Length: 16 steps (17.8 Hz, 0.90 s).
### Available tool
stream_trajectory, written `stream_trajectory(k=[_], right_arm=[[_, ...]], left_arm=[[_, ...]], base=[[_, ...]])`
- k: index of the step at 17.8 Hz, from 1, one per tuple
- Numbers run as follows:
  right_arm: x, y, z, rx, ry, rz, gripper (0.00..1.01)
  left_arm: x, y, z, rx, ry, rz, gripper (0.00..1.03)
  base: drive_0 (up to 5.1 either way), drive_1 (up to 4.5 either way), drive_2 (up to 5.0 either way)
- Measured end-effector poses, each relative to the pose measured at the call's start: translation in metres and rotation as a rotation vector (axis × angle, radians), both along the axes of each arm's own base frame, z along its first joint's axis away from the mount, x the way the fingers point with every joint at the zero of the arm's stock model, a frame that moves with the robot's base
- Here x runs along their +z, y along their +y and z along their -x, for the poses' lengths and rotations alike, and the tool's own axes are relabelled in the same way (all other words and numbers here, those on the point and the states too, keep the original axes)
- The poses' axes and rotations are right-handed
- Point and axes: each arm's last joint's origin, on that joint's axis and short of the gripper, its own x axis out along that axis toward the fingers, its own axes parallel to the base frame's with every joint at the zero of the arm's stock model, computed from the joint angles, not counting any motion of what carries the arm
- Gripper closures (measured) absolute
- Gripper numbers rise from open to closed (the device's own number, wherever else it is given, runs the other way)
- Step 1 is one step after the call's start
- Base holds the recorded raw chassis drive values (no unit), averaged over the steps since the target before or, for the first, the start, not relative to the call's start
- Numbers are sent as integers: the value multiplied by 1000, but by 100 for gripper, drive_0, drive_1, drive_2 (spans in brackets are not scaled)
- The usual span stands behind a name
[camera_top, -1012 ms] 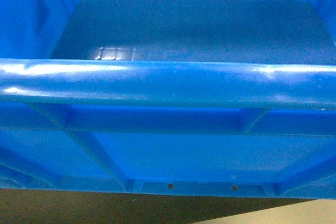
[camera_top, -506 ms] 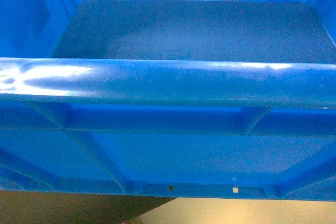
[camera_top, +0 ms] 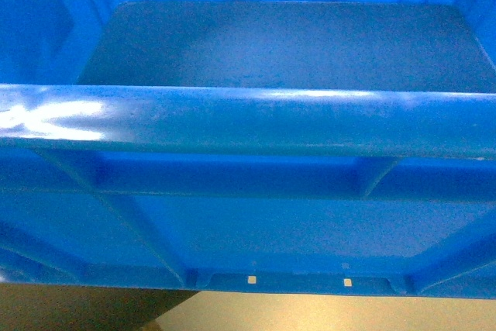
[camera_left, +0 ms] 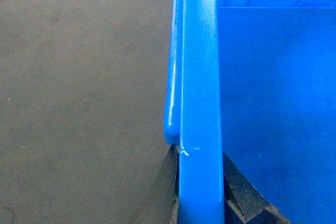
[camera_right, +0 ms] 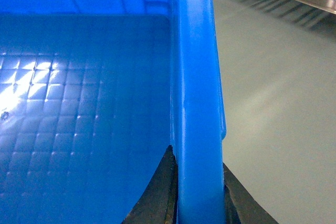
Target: Place box next to blue box on left shelf
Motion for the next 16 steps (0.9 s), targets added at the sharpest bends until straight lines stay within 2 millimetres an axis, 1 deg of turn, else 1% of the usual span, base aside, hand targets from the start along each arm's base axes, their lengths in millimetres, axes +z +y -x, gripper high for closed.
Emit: stream_trajectory(k=[16], right_arm=[[0, 0, 0, -1, 0, 0, 91]], left_arm=[[0, 0, 0, 0, -1, 0, 93]], base=[[-159, -159, -159]])
